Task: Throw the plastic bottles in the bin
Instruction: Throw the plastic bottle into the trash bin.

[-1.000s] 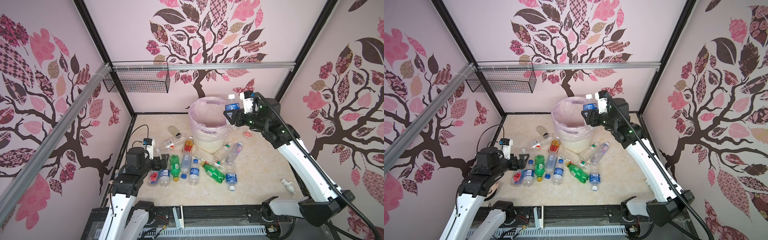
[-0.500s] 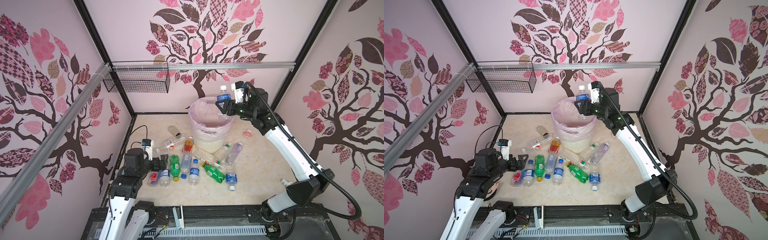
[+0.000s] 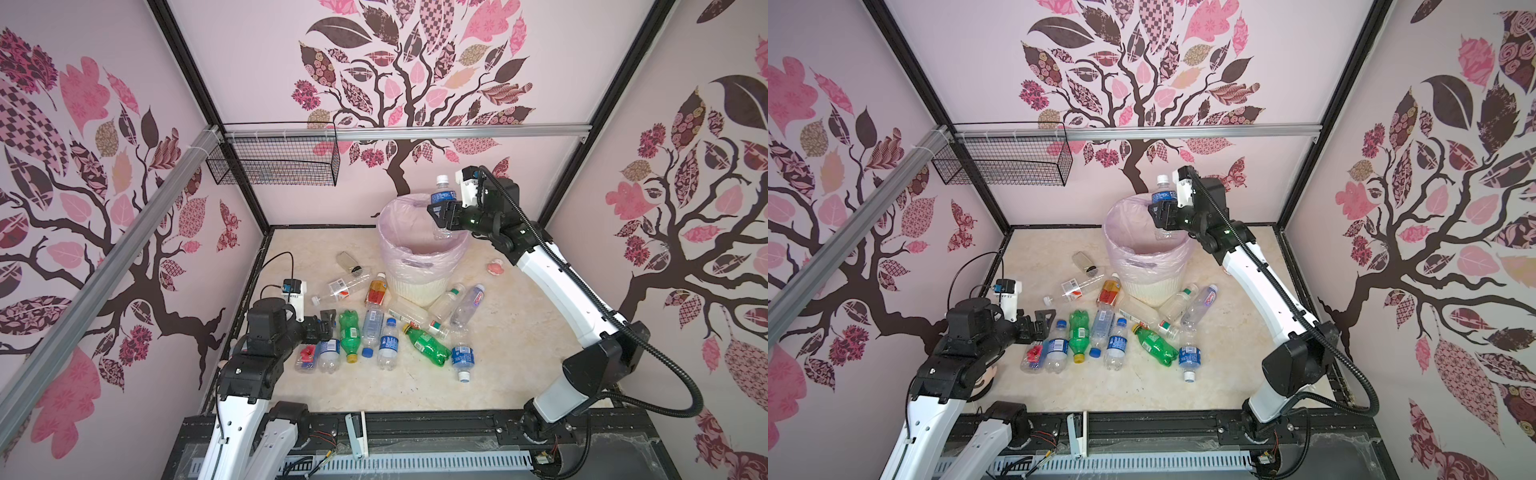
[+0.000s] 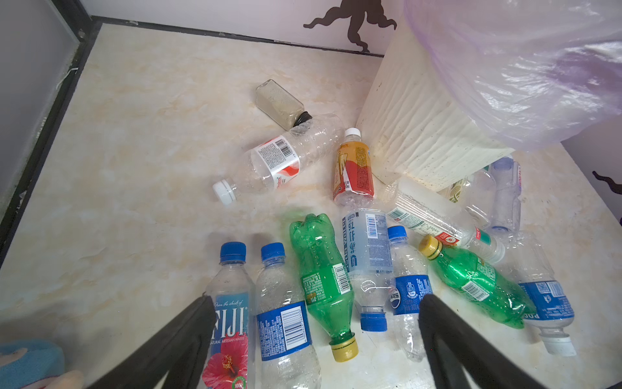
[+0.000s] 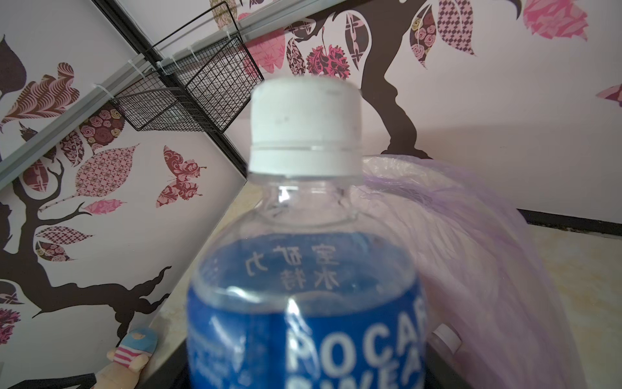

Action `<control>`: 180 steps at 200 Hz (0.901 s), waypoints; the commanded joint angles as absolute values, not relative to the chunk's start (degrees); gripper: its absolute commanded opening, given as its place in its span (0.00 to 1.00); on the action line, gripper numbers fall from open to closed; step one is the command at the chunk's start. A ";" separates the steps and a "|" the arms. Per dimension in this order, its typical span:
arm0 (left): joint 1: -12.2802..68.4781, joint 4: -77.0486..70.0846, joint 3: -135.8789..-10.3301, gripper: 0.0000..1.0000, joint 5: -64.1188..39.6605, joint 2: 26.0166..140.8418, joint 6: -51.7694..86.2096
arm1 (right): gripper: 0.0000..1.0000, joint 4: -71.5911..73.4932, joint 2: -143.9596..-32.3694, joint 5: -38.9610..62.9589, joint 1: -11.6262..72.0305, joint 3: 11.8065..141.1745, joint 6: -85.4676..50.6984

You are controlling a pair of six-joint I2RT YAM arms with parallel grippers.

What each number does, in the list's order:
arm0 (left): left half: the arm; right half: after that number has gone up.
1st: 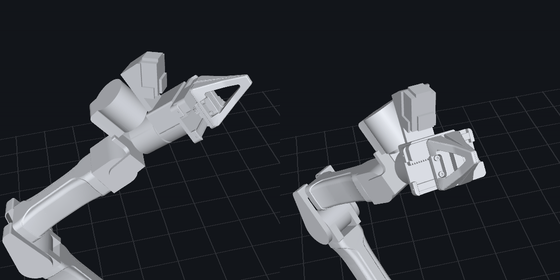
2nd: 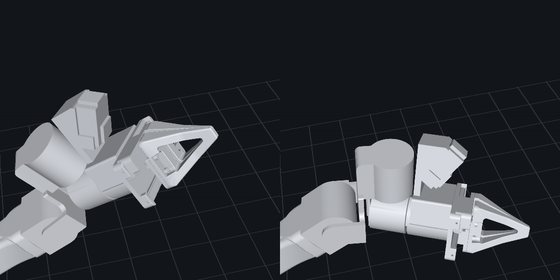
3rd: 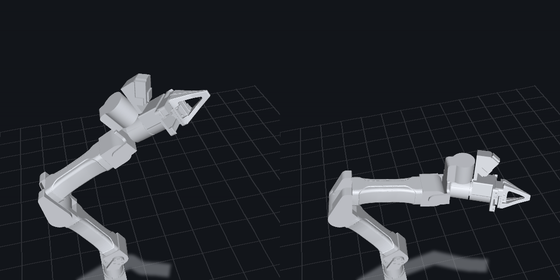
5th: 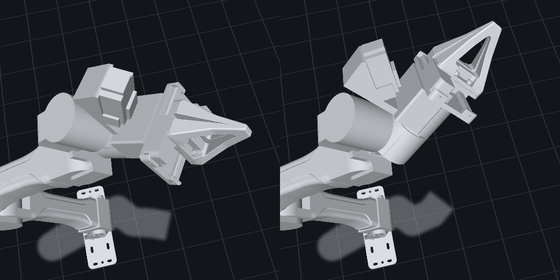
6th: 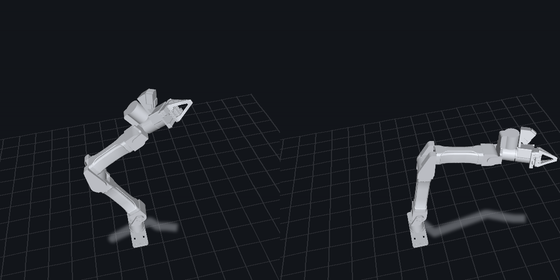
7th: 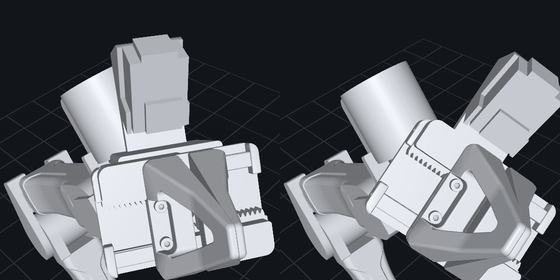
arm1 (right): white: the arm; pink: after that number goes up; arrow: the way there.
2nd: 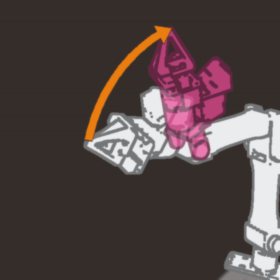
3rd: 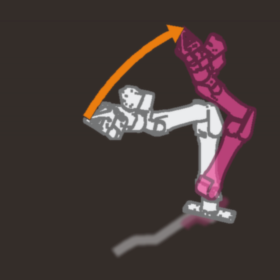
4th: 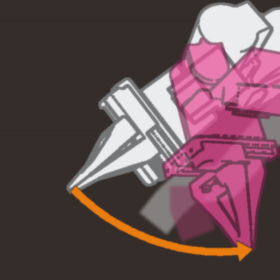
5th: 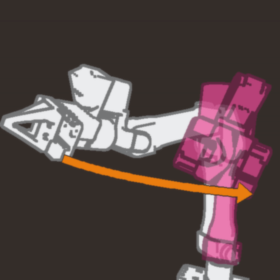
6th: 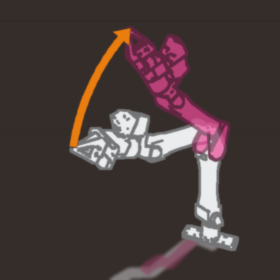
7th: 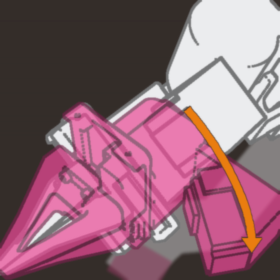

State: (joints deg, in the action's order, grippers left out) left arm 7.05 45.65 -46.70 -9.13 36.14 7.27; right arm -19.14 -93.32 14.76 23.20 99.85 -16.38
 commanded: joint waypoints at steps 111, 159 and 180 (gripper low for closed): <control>6.81 46.91 -49.22 0.98 -8.61 35.42 6.09 | 0.78 -19.29 -93.00 12.70 23.42 97.28 -14.00; 6.83 47.13 -49.56 0.98 -8.57 35.42 5.89 | 0.80 -21.67 -90.89 12.52 23.47 97.92 -12.53; 6.86 47.38 -49.69 0.98 -8.26 35.51 5.62 | 0.81 -23.12 -87.90 11.50 23.40 97.44 -11.40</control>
State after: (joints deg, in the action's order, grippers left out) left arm 7.05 46.72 -46.83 -9.04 35.66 6.74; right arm -20.47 -92.82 12.93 23.18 96.47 -13.39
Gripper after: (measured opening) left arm 0.977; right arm 0.807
